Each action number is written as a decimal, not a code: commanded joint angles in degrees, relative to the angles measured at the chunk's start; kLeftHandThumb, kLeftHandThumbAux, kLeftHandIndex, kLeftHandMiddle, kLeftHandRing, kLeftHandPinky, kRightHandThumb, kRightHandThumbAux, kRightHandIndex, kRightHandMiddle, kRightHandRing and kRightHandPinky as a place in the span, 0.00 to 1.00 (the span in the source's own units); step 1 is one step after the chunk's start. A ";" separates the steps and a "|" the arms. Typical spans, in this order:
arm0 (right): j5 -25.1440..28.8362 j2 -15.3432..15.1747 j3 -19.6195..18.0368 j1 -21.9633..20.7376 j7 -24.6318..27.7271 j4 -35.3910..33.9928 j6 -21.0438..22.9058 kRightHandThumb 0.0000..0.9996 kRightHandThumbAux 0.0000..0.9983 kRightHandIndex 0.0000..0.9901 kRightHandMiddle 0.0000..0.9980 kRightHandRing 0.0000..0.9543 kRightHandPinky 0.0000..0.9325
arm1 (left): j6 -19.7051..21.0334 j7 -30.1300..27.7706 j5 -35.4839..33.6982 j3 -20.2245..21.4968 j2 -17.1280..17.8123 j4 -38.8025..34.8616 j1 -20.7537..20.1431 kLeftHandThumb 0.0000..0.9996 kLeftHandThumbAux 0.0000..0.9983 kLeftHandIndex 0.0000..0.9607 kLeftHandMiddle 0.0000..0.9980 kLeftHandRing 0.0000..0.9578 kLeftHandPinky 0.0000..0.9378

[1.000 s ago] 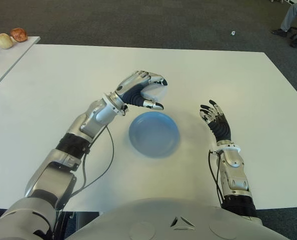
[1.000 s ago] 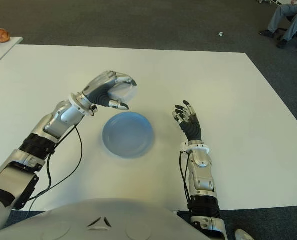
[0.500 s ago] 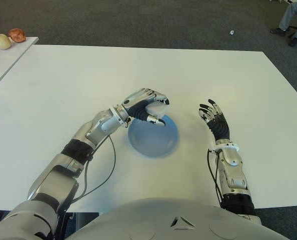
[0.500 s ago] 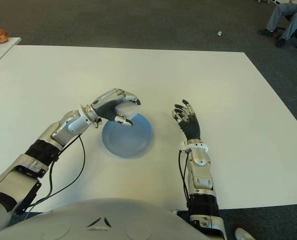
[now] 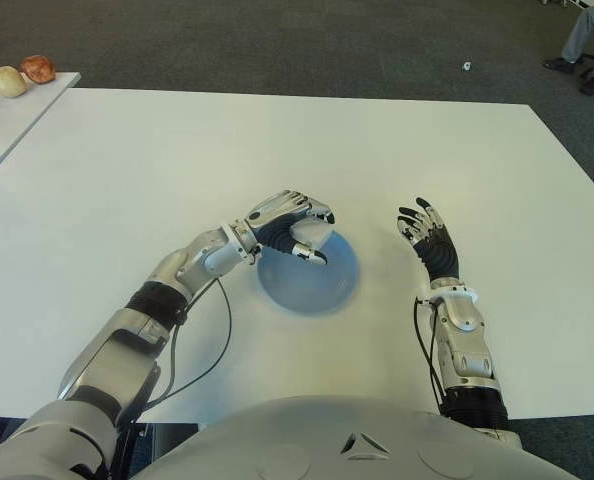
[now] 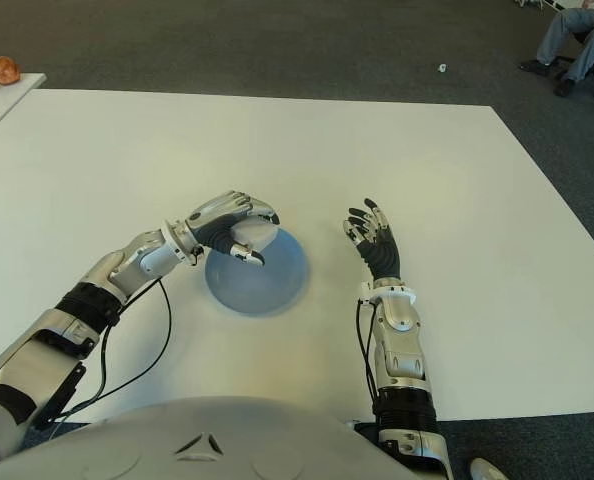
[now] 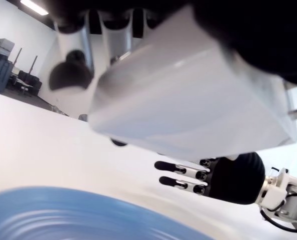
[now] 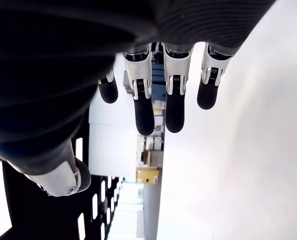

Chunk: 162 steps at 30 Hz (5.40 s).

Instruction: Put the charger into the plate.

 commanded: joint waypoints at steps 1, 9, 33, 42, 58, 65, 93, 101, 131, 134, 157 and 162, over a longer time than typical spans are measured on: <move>-0.46 0.19 0.10 0.61 -0.15 -0.10 0.49 0.00 0.64 0.08 0.26 0.24 0.16 | -1.03 1.78 1.01 -0.50 -0.50 2.61 -1.36 0.86 0.67 0.42 0.54 0.90 0.89; -0.42 0.06 0.03 0.80 -0.04 -0.23 0.33 0.00 0.63 0.08 0.26 0.24 0.15 | -2.24 2.19 0.65 -0.66 -0.77 5.08 -1.98 0.86 0.67 0.42 0.54 0.90 0.89; -0.30 -0.47 -0.18 0.68 0.44 0.30 0.17 0.00 0.66 0.05 0.25 0.24 0.15 | 3.14 -19.26 -1.85 -2.37 7.46 -8.41 -2.62 0.33 0.17 0.00 0.00 0.00 0.00; -1.63 -0.53 0.17 0.29 -0.60 0.62 0.16 0.00 0.66 0.05 0.25 0.24 0.16 | 3.77 -23.76 -3.35 -2.14 8.21 -10.79 -3.01 0.29 0.14 0.00 0.00 0.00 0.00; -2.51 0.45 0.53 0.29 -2.39 -0.21 0.84 0.00 0.80 0.04 0.24 0.24 0.17 | 5.69 -27.54 -5.94 -1.33 9.03 -13.56 -2.18 0.27 0.19 0.00 0.00 0.00 0.00; -3.06 1.07 0.88 0.57 -3.19 -1.24 1.48 0.00 0.81 0.04 0.24 0.24 0.18 | 5.43 -27.34 -5.97 -1.20 9.46 -13.55 -2.12 0.27 0.22 0.00 0.00 0.00 0.00; -3.33 2.45 1.56 0.71 -4.62 -2.39 2.27 0.00 0.75 0.07 0.27 0.26 0.23 | 5.85 -28.24 -6.95 -0.81 10.21 -13.68 -2.33 0.29 0.27 0.00 0.00 0.00 0.00; -3.42 2.58 1.69 0.67 -4.70 -2.15 1.90 0.00 0.74 0.07 0.26 0.26 0.21 | 5.94 -28.34 -7.22 -0.73 10.19 -13.59 -2.42 0.30 0.27 0.00 0.00 0.00 0.00; -3.63 3.35 2.22 0.66 -5.26 -1.92 1.25 0.00 0.76 0.07 0.25 0.24 0.20 | 1.78 -7.47 15.69 -0.56 12.63 -16.72 -4.53 0.20 0.13 0.00 0.00 0.00 0.00; -3.74 3.48 2.22 0.56 -5.38 -1.53 0.89 0.00 0.76 0.07 0.25 0.24 0.20 | 2.11 -7.20 22.29 -2.43 14.06 -20.41 -6.59 0.17 0.14 0.00 0.00 0.00 0.00; -3.81 4.68 2.63 0.10 -5.93 -0.98 0.13 0.01 0.77 0.06 0.27 0.26 0.22 | -0.83 -2.35 36.18 -11.35 19.11 -22.87 -16.15 0.13 0.18 0.00 0.00 0.00 0.00; -3.84 4.54 2.57 0.05 -5.88 -0.88 0.21 0.00 0.76 0.06 0.27 0.26 0.20 | -1.20 -3.83 34.30 -11.28 19.00 -22.43 -16.34 0.14 0.18 0.00 0.00 0.00 0.00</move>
